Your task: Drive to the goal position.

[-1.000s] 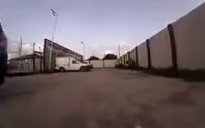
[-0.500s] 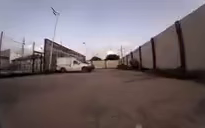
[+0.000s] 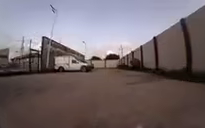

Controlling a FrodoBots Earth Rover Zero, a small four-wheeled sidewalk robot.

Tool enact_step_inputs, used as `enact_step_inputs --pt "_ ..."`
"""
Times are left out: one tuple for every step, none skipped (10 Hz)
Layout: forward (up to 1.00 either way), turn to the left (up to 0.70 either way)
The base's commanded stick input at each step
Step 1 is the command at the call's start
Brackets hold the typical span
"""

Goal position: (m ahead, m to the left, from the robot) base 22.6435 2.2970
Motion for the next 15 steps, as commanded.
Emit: enact_step_inputs --pt "1.00 0.00" --pt "1.00 0.00" --pt "1.00 0.00" --pt "1.00 0.00" --pt "1.00 0.00" --pt "1.00 0.00" --pt "1.00 0.00" --pt "1.00 0.00" --pt "1.00 0.00" --pt "1.00 0.00" --pt "1.00 0.00" --pt "1.00 -0.08" --pt "1.00 -0.18" --pt "1.00 -0.30" --pt "1.00 -0.38"
